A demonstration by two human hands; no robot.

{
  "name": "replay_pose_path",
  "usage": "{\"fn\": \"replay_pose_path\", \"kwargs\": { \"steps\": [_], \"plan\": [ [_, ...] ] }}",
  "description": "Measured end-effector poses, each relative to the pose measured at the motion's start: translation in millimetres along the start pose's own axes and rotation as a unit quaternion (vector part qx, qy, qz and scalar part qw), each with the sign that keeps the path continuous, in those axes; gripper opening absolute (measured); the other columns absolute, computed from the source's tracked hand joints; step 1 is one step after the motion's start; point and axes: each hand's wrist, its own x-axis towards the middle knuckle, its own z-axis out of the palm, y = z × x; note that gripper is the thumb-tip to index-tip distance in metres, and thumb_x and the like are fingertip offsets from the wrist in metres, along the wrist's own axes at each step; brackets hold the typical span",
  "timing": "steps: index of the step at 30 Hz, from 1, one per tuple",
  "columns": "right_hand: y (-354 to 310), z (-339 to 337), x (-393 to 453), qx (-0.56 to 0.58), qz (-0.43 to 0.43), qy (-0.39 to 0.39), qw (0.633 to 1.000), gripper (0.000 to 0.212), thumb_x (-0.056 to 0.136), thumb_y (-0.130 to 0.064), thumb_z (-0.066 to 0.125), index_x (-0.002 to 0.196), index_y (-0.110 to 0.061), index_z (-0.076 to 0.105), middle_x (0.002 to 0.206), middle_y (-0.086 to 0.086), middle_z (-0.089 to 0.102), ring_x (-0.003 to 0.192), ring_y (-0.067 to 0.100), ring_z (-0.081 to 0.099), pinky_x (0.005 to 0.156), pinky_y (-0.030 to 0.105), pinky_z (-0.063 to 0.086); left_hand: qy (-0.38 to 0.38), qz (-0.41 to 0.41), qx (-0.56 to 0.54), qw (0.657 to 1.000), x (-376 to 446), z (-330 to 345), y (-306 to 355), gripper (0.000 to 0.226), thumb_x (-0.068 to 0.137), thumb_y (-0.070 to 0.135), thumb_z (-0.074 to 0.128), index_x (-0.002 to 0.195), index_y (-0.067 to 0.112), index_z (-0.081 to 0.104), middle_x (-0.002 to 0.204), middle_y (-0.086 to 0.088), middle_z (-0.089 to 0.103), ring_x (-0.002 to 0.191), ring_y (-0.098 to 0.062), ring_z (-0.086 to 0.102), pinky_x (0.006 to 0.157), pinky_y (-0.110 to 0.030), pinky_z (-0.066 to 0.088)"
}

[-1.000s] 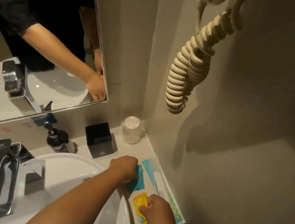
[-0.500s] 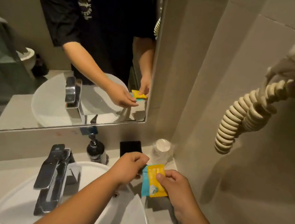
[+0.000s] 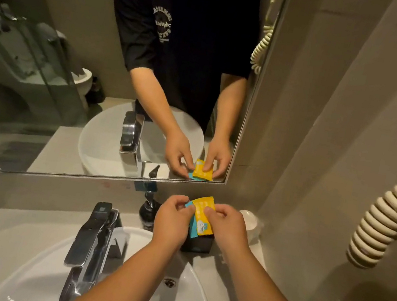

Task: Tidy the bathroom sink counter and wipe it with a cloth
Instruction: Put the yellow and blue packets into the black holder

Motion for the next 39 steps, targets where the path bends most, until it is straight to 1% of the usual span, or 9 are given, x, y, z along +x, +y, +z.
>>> {"fn": "replay_pose_path", "kwargs": {
  "steps": [3, 10, 13, 17, 20, 25, 32, 35, 39],
  "plan": [
    [-1.1, 3.2, 15.0, -0.046, -0.007, 0.002, 0.999, 0.007, 0.081, -0.028, 0.069, 0.083, -0.022, 0.067, 0.084, 0.001, 0.074, 0.078, 0.018, 0.07, 0.078, 0.042, 0.058, 0.011, 0.025, 0.056, 0.998, 13.9, 6.8, -1.6, 0.021, 0.087, 0.015, 0.064, 0.108, 0.014, 0.062, 0.1, -0.005, 0.068, 0.085, -0.014, 0.062, 0.066, -0.02, 0.043],
    [15.6, 5.6, 29.5, -0.134, -0.046, -0.019, 0.99, 0.026, 0.086, -0.033, 0.063, 0.11, -0.025, 0.065, 0.1, -0.002, 0.072, 0.089, 0.016, 0.067, 0.081, 0.04, 0.057, -0.007, 0.082, 0.155, 0.985, 28.3, 13.2, -18.6, 0.025, 0.09, 0.017, 0.06, 0.115, 0.016, 0.06, 0.105, -0.002, 0.067, 0.087, -0.012, 0.059, 0.071, -0.018, 0.042],
    [21.0, 7.1, 32.5, -0.171, -0.046, -0.019, 0.984, 0.021, 0.086, -0.035, 0.063, 0.104, -0.024, 0.066, 0.096, -0.003, 0.072, 0.085, 0.013, 0.067, 0.074, 0.031, 0.056, -0.008, 0.084, 0.188, 0.979, 31.4, 14.5, -26.4, 0.025, 0.09, 0.02, 0.059, 0.115, 0.019, 0.06, 0.108, -0.001, 0.068, 0.094, -0.015, 0.062, 0.079, -0.028, 0.049],
    [21.9, 11.0, 37.6, -0.243, -0.072, -0.006, 0.967, 0.016, 0.084, -0.043, 0.061, 0.089, -0.029, 0.065, 0.087, -0.007, 0.07, 0.088, 0.017, 0.063, 0.076, 0.036, 0.054, -0.004, 0.105, 0.214, 0.971, 33.8, 18.0, -32.5, 0.017, 0.089, 0.024, 0.06, 0.106, 0.023, 0.062, 0.102, 0.001, 0.069, 0.091, -0.016, 0.062, 0.079, -0.035, 0.053],
    [25.4, 15.5, 37.2, -0.268, -0.079, 0.005, 0.96, 0.018, 0.085, -0.042, 0.062, 0.083, -0.025, 0.068, 0.094, -0.004, 0.058, 0.093, 0.021, 0.058, 0.083, 0.038, 0.05, -0.003, 0.112, 0.231, 0.966, 34.9, 16.9, -36.9, 0.014, 0.09, 0.025, 0.059, 0.103, 0.022, 0.063, 0.1, 0.001, 0.066, 0.087, -0.015, 0.061, 0.075, -0.033, 0.052],
    [36.1, 19.4, 37.4, -0.208, -0.041, 0.029, 0.977, 0.026, 0.087, -0.035, 0.064, 0.085, -0.012, 0.073, 0.13, 0.009, 0.049, 0.112, 0.022, 0.052, 0.086, 0.026, 0.039, -0.001, 0.126, 0.248, 0.96, 34.8, 17.3, -39.2, 0.011, 0.089, 0.02, 0.057, 0.097, 0.02, 0.064, 0.095, 0.0, 0.066, 0.083, -0.016, 0.06, 0.071, -0.035, 0.052],
    [32.9, 29.8, 30.2, -0.074, -0.009, 0.087, 0.993, 0.026, 0.088, -0.032, 0.064, 0.098, -0.009, 0.074, 0.135, 0.009, 0.05, 0.114, 0.02, 0.052, 0.082, 0.023, 0.038, 0.008, 0.129, 0.244, 0.961, 37.8, 17.8, -41.6, 0.013, 0.09, 0.019, 0.056, 0.098, 0.02, 0.065, 0.095, 0.001, 0.066, 0.083, -0.014, 0.059, 0.07, -0.031, 0.051],
    [33.2, 32.8, 26.5, -0.075, -0.002, 0.096, 0.993, 0.029, 0.09, -0.035, 0.061, 0.099, -0.012, 0.074, 0.138, 0.007, 0.048, 0.118, 0.02, 0.05, 0.086, 0.028, 0.04, 0.01, 0.133, 0.241, 0.961, 38.4, 17.9, -43.5, 0.015, 0.091, 0.019, 0.055, 0.1, 0.02, 0.066, 0.098, 0.001, 0.067, 0.085, -0.014, 0.059, 0.073, -0.032, 0.051],
    [43.2, 35.9, 18.9, -0.123, -0.008, 0.087, 0.989, 0.029, 0.092, -0.04, 0.053, 0.107, -0.022, 0.071, 0.14, 0.001, 0.047, 0.122, 0.019, 0.048, 0.1, 0.044, 0.044, 0.004, 0.148, 0.25, 0.957, 36.8, 16.7, -48.4, 0.021, 0.092, 0.016, 0.053, 0.109, 0.018, 0.065, 0.106, 0.0, 0.066, 0.093, -0.014, 0.059, 0.08, -0.028, 0.048]
  ]
}}
